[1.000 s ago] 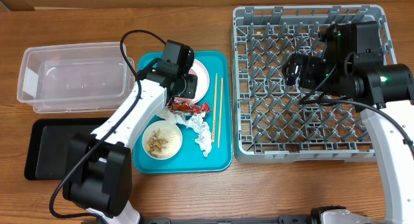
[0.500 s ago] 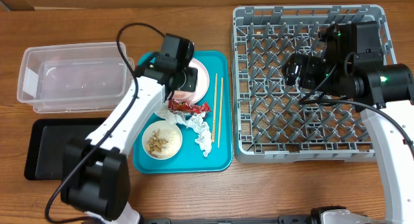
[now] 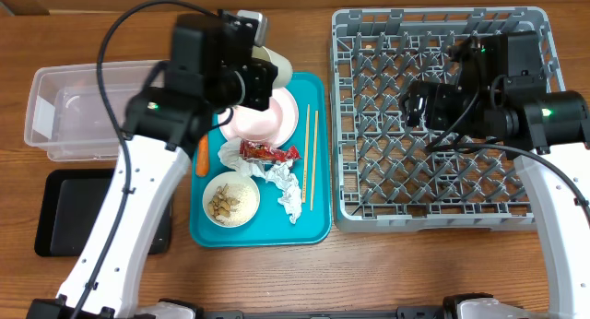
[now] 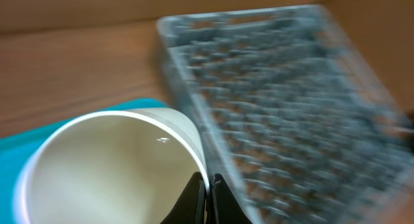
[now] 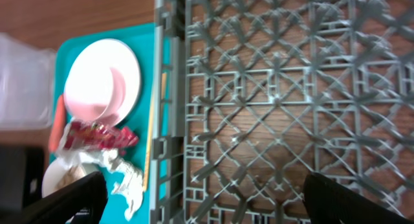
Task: Sort waste into correct bins and load items into the dishwasher
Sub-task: 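Grasp the white cup with the left gripper and lift it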
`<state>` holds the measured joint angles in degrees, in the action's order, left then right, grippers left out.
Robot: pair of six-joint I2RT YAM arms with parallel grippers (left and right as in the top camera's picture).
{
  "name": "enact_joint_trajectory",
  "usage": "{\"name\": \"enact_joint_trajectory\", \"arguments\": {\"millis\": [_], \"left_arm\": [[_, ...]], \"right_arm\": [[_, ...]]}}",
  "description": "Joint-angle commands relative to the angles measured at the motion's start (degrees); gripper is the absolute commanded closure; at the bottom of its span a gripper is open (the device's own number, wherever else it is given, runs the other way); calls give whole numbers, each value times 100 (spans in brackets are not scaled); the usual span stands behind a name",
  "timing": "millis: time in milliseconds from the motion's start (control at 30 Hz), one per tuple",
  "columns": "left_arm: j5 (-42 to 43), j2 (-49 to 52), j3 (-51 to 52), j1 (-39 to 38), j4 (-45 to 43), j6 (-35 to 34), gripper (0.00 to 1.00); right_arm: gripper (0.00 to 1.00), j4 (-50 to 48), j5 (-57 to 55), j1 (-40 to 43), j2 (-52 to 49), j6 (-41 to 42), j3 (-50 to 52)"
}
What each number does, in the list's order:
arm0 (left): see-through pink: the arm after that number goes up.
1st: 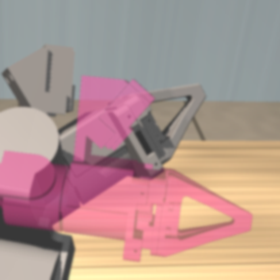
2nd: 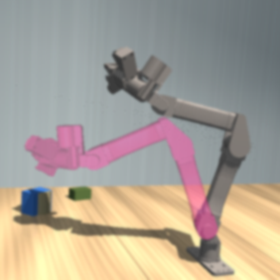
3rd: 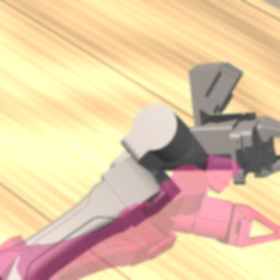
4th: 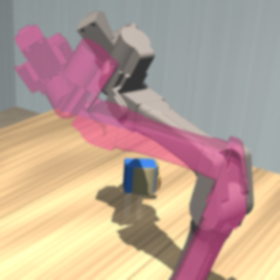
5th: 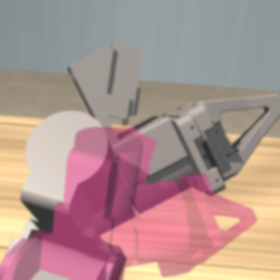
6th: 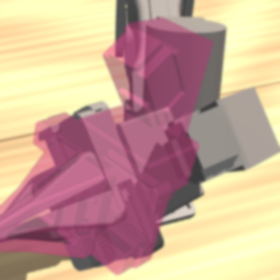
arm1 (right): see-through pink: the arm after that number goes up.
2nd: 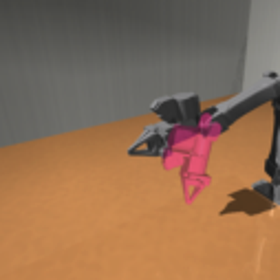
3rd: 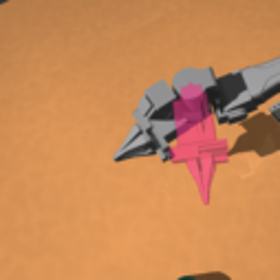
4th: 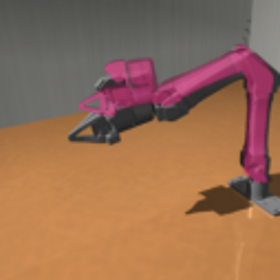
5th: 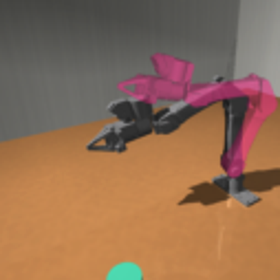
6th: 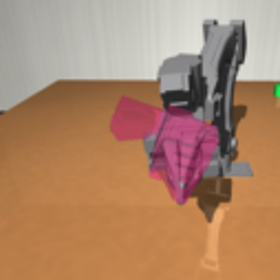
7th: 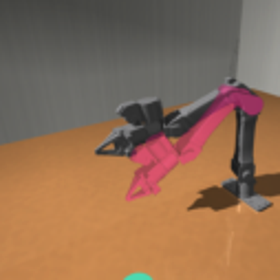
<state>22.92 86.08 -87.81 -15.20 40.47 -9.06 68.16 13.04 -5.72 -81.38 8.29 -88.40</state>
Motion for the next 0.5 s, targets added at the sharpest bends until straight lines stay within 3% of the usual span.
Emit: {"name": "enact_joint_trajectory", "arguments": {"millis": [0,133,200,333,467], "left_arm": [[3150,72,-111,697,-98,-42,96],[4970,216,-111,1290,-358,-39,96],[5871,317,-111,1480,-553,-42,96],[6721,385,-111,1471,-704,-42,96],[6763,387,-111,1401,-732,-83,96]], "right_arm": [[0,-79,831,-33,-9,-614,-118],[0,-179,2291,-33,-9,-1628,-118],[6,-201,3449,-33,-9,-2472,-118],[14,-267,4197,-33,-39,-3027,-118],[15,-409,4371,-33,-146,-3106,-118]]}}
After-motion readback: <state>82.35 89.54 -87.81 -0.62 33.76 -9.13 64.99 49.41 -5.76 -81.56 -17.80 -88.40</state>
